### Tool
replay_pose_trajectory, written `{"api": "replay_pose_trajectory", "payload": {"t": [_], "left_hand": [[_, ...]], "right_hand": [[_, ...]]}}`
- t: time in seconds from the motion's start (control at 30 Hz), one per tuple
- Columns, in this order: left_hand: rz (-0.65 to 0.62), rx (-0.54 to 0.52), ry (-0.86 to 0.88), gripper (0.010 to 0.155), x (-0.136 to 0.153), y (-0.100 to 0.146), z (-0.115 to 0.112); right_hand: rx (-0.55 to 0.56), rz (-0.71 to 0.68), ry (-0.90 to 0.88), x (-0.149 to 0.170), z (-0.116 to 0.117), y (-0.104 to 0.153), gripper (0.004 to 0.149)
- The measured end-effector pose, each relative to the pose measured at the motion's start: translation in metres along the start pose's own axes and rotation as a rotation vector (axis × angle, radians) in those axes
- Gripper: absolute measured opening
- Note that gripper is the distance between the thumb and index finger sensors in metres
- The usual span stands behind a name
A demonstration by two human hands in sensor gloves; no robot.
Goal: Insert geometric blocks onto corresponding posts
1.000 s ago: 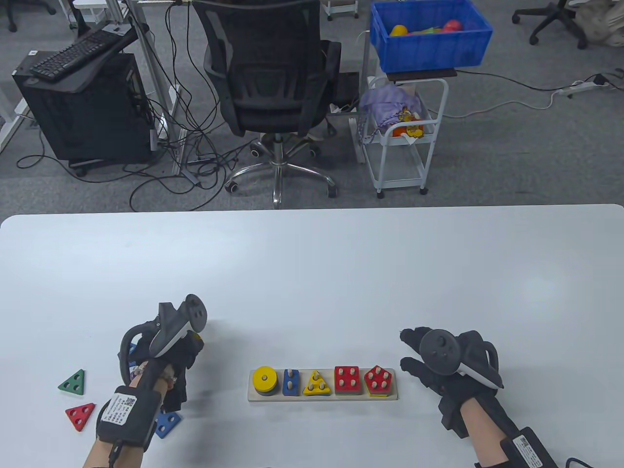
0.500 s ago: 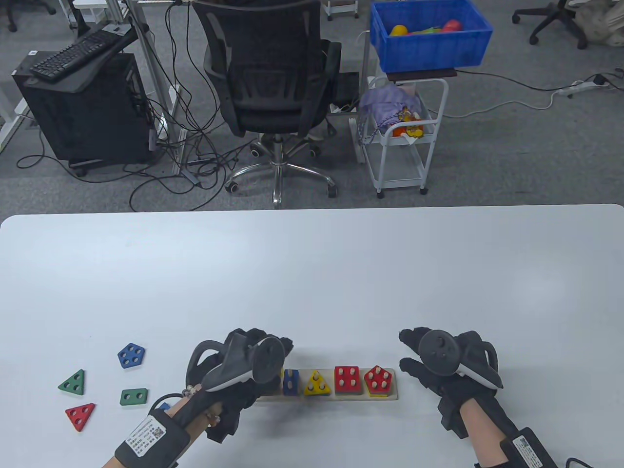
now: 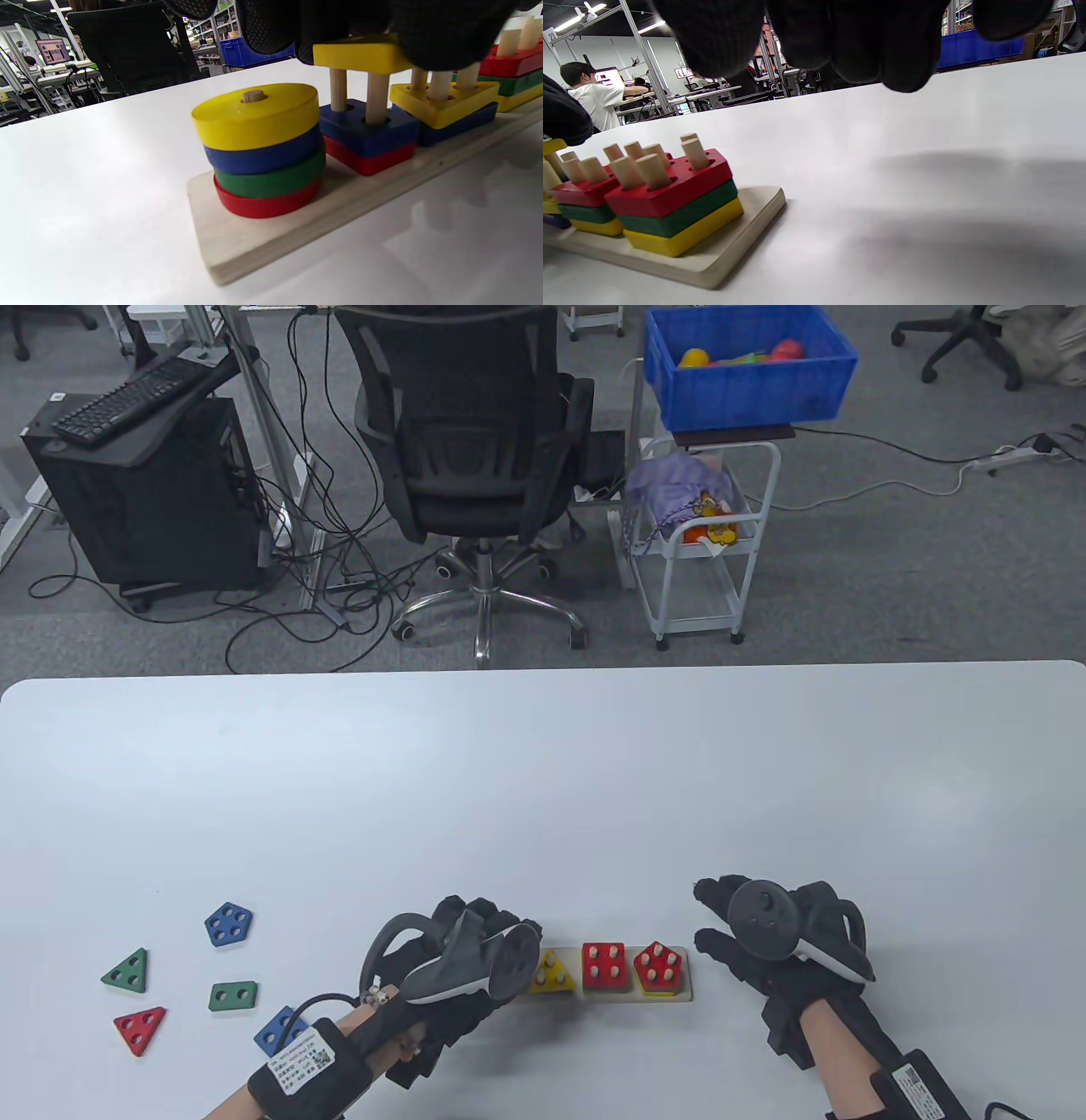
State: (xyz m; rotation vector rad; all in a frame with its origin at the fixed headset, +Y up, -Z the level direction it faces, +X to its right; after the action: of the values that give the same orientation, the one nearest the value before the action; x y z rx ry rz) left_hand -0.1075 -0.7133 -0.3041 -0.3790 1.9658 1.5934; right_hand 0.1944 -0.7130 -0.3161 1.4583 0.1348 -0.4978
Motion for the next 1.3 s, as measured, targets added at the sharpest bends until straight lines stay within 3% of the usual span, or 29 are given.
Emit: {"api": "replay_pose_trajectory", "payload": {"t": [0.33, 0.57, 0.73, 0.9, 1.1, 1.3], "left_hand": [[0.019, -0.014, -0.015, 0.077, 0.006, 0.004, -0.002], [0.168, -0.081, 0.222, 0.069, 0.065, 0.047, 0.012], [0.356, -0.026, 0.307, 0.069, 0.118, 0.093, -0.011], [0.485, 0.068, 0.31, 0.068, 0.143, 0.125, -0.043], [0.582, 0.184, 0.305, 0.069, 0.14, 0.146, -0.076], [0.606, 0.264, 0.162, 0.071, 0.127, 0.14, -0.093]], "right_hand": [[-0.011, 0.003, -0.001, 0.0, 0.001, 0.0, 0.061], [-0.009, 0.006, -0.005, 0.0, 0.0, 0.0, 0.061], [-0.013, 0.007, -0.009, 0.001, 0.0, 0.0, 0.061], [-0.009, 0.011, -0.015, 0.002, -0.001, 0.0, 0.061], [-0.012, 0.007, -0.018, 0.003, -0.001, 0.0, 0.061], [-0.019, 0.0, -0.014, 0.001, 0.001, 0.0, 0.061]]}}
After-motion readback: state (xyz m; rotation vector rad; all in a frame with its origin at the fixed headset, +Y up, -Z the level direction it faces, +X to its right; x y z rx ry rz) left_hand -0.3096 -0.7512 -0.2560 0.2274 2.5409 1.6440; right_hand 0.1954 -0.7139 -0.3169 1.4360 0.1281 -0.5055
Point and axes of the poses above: the tracker on the back of each hand, its own x axis roughly to the little-finger side, its own y axis roughly from the fingertips to the wrist, z = x × y, the point moved 1 cm from there along -y, roughly from the wrist to the fingertips, and after that the axes turned 9 degrees about -z, right-handed, at the moved point
